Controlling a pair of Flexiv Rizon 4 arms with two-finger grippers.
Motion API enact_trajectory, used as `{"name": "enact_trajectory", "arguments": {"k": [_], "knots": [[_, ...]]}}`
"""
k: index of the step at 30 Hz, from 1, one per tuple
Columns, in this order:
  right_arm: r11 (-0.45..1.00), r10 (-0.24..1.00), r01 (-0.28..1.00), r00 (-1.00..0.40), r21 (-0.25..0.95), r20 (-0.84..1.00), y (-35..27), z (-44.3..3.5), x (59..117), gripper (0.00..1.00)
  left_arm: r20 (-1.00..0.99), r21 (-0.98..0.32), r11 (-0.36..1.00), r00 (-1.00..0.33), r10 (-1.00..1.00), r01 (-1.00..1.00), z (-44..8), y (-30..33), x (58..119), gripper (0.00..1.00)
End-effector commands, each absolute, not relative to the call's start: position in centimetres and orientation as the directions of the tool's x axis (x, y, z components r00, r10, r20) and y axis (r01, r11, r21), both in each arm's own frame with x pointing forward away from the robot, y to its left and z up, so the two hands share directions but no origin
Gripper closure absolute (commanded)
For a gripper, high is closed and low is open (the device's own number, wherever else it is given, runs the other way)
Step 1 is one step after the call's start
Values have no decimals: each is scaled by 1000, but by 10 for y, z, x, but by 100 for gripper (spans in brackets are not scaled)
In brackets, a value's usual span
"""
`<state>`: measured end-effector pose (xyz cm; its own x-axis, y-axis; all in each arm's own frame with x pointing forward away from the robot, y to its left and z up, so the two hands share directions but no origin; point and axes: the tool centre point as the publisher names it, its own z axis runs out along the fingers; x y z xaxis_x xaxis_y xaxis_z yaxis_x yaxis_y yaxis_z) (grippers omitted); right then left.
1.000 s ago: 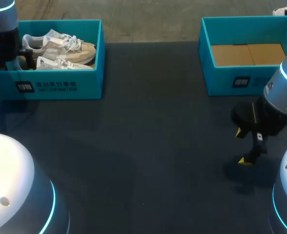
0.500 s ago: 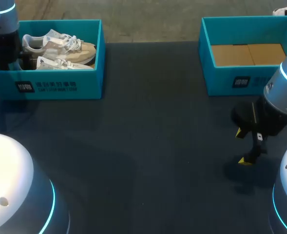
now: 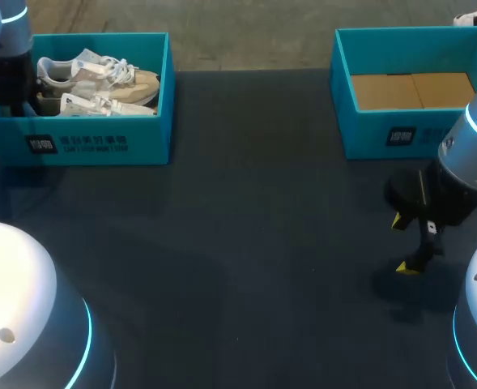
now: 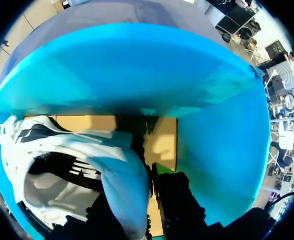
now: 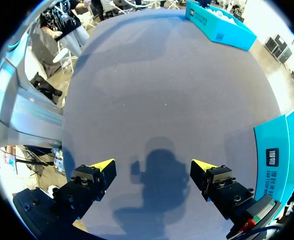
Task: Take the shoe out of the shoebox, open the shoe tongue, remove and reinsert the insole, then place the shoe into the shoebox
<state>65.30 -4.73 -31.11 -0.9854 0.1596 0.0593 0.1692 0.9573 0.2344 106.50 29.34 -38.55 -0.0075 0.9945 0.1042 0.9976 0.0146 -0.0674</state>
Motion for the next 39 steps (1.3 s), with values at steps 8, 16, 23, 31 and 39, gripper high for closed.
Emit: {"name": "enact_trajectory", "arguments": {"k": [8,16,23,31,39], "knots": [[957,160,168,-986,235,56,-48,-312,652,0,110,-59,25,-18,994,998,-375,297,1064,100],[957,160,168,-986,235,56,-48,-312,652,0,144,-39,66,-60,988,997,-349,298,1067,100],[957,160,168,-986,235,56,-48,-312,652,0,146,-34,78,-72,987,996,-322,302,1071,100],[957,160,168,-986,235,56,-48,-312,652,0,150,-8,84,-82,985,996,-286,308,1073,100],[957,160,168,-986,235,56,-48,-312,652,0,192,-9,93,-90,977,996,-257,318,1066,100]]}}
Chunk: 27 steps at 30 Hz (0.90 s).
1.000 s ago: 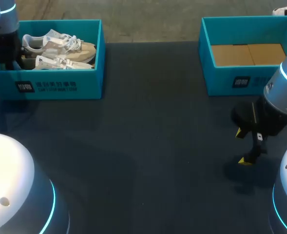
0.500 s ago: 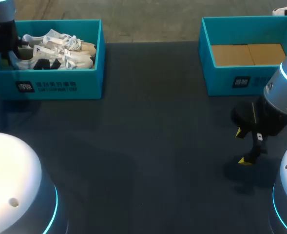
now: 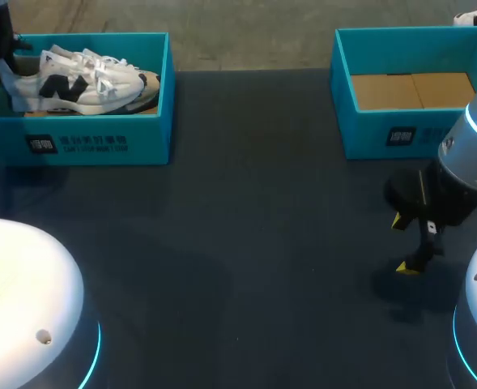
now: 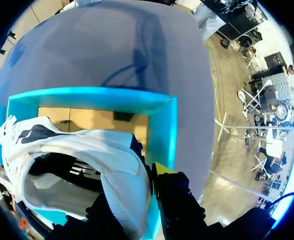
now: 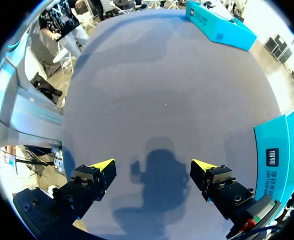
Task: Take the shoe out of the shoebox, open the shoe tongue, remove and reinsert the insole, then place the shoe into the shoebox
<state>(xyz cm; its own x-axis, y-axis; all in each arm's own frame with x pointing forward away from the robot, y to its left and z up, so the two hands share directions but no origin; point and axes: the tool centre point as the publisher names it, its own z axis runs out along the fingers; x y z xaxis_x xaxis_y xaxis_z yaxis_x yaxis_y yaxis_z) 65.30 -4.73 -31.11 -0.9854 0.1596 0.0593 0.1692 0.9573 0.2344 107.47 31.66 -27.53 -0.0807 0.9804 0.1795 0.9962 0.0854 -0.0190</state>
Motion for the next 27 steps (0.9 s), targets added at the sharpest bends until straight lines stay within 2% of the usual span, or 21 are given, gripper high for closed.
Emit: {"name": "enact_trajectory", "arguments": {"k": [1,15,27], "knots": [[957,160,168,-986,235,56,-48,-312,652,0,190,-18,100,-95,977,995,-254,319,1068,100],[957,160,168,-986,235,56,-48,-312,652,0,210,-7,137,-132,969,991,-201,337,1088,100],[957,160,168,-986,235,56,-48,-312,652,0,247,21,122,-123,961,992,-159,339,1066,100]]}}
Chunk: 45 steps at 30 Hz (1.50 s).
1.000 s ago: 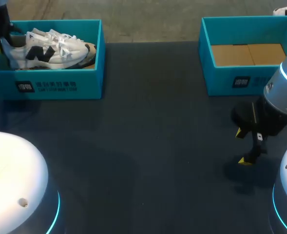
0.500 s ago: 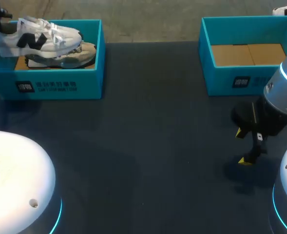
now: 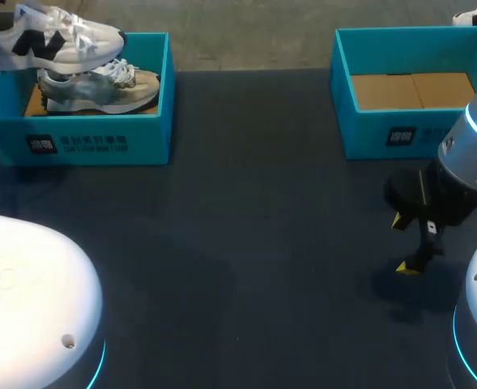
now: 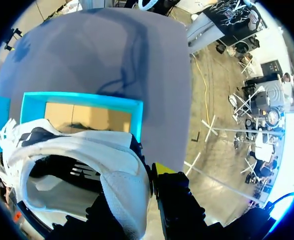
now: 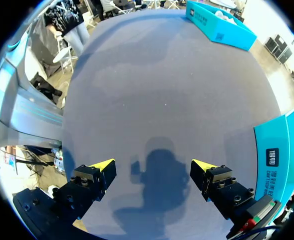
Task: Take the shoe out of the shoebox, open the shoe tongue, remove and reinsert the insole, then place the shoe into the shoebox
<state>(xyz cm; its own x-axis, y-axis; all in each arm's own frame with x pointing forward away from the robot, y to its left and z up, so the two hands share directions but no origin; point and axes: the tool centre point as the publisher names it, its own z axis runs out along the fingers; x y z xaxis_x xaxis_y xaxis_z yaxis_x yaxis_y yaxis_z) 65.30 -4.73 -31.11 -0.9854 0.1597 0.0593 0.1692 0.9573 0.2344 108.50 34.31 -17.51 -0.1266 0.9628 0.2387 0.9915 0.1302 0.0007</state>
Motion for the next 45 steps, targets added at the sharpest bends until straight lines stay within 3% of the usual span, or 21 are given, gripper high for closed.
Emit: {"name": "enact_trajectory", "arguments": {"k": [1,20,45], "knots": [[957,160,168,-986,235,56,-48,-312,652,0,253,30,115,-119,960,993,-156,338,1062,100],[957,160,168,-986,235,56,-48,-312,652,0,223,52,76,-85,971,996,-128,278,926,100],[957,160,168,-986,235,56,-48,-312,652,0,227,26,-57,50,973,998,-154,176,754,100]]}}
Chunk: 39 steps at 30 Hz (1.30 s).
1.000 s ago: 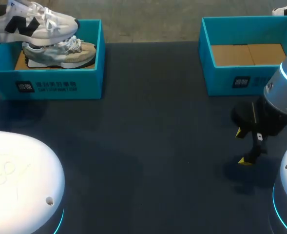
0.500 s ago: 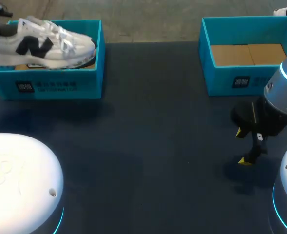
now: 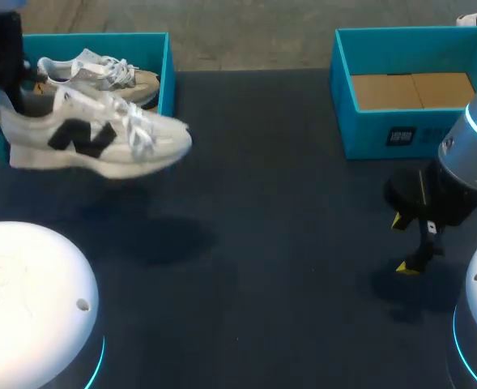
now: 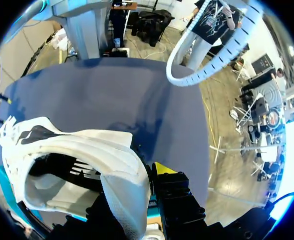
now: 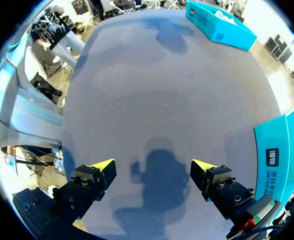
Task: Take the shoe out of the shoebox, open the shoe tongue, remove and reinsert the insole, then place the shoe into the shoebox
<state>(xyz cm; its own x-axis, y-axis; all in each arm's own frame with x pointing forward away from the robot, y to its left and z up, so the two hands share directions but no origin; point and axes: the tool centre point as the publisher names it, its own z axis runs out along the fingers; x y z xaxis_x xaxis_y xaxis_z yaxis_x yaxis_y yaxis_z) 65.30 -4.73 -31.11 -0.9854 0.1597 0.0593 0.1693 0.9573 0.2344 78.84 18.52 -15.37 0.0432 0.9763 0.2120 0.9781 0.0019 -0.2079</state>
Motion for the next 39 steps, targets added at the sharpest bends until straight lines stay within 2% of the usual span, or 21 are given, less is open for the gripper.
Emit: {"name": "enact_trajectory", "arguments": {"k": [1,12,27,32,39], "knots": [[957,160,168,-986,235,56,-48,-312,652,0,227,22,-63,56,972,998,-155,172,750,100],[957,160,168,-986,235,56,-48,-312,652,0,246,-37,-126,131,960,991,-173,138,715,100],[957,160,168,-986,235,56,-48,-312,652,0,246,-37,-126,131,960,991,-173,138,715,100],[957,160,168,-986,235,56,-48,-312,652,0,320,-126,-27,67,945,992,-203,121,713,100],[957,160,168,-986,235,56,-48,-312,652,0,310,-166,-47,98,946,985,-229,94,703,100]]}}
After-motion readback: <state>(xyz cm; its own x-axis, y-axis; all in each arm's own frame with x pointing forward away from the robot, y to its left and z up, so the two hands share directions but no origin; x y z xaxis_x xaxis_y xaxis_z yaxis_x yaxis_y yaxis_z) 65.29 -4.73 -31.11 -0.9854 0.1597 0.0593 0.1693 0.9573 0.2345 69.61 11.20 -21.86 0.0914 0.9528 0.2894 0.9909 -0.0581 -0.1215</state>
